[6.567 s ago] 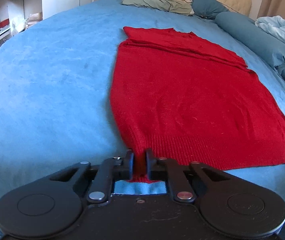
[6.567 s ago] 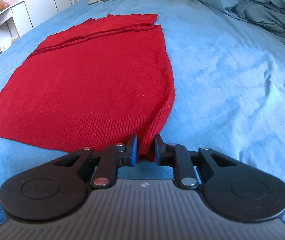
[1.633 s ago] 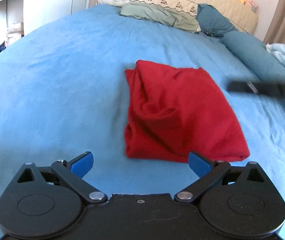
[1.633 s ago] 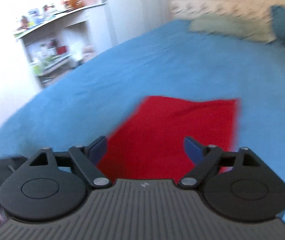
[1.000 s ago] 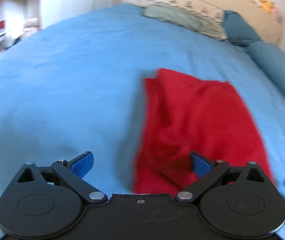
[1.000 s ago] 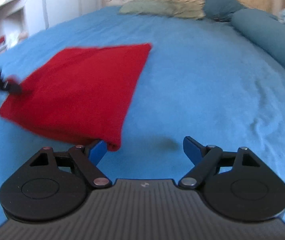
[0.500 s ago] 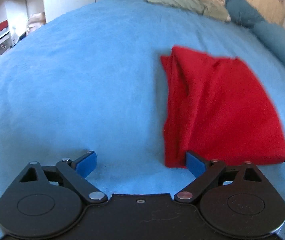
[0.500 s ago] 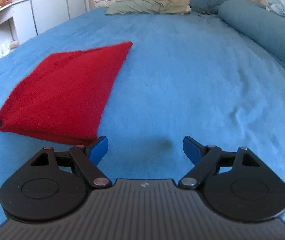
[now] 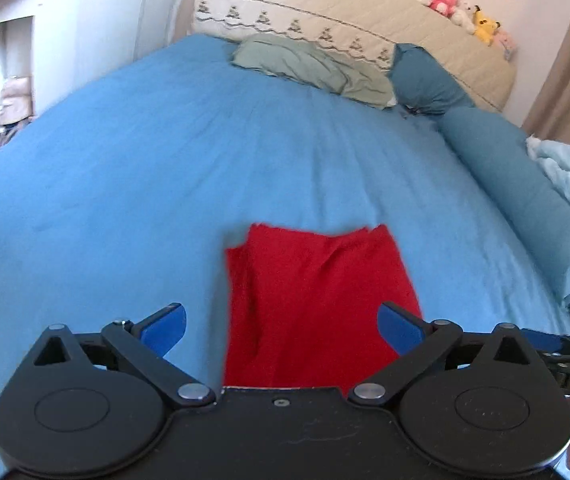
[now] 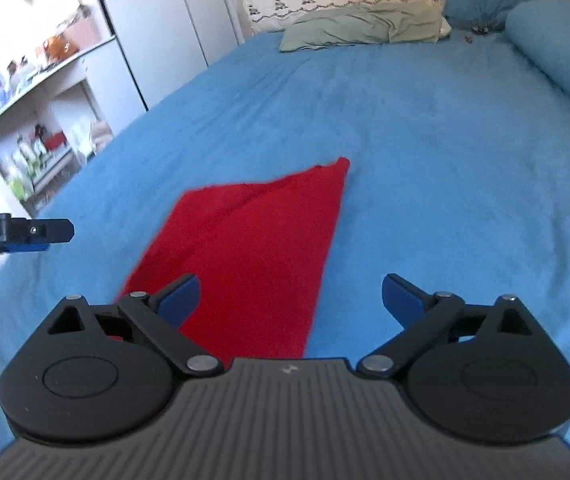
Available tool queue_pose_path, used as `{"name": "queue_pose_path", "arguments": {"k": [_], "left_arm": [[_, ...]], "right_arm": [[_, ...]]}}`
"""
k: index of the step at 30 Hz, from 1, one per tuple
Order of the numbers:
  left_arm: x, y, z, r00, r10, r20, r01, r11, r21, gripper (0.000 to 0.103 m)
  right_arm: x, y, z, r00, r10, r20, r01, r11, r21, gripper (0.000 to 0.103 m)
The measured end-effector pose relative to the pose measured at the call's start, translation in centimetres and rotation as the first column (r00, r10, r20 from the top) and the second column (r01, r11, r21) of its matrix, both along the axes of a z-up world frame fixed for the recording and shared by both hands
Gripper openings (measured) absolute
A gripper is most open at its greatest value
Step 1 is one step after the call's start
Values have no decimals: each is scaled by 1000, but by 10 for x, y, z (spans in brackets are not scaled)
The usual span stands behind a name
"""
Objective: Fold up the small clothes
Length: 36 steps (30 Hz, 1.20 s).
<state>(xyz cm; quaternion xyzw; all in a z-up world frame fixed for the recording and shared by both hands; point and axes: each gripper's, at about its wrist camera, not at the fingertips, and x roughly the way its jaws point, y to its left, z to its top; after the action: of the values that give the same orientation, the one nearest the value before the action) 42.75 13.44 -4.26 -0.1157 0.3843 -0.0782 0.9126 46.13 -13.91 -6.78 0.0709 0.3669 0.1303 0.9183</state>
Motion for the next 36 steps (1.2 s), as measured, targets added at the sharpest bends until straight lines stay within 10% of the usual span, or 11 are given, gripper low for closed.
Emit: {"name": "queue_pose_path", "arguments": {"k": [7,16,21,26,36], "left_arm": [[68,15,-72,974,-63,-218,36,992,-123,86],[83,22,-113,970,-134,-201,100,980,-173,75],[90,19,-117,968,-155,-198,110,969,-220,36],[78,11,-97,979,-121,-165,91,979,-182,25],[-26,-52,-14,979,-200,-30,198,978,-69,24]], "right_arm": [[62,-11,-52,982,0,-187,25,991,134,103],[87,-6,-100,980,15,-200,27,978,207,103],[95,6,-104,981,40,-188,6,971,239,59],[87,12,-83,992,23,-125,5,976,219,40],[-16,-14,1,999,48,5,-48,985,166,39]]}}
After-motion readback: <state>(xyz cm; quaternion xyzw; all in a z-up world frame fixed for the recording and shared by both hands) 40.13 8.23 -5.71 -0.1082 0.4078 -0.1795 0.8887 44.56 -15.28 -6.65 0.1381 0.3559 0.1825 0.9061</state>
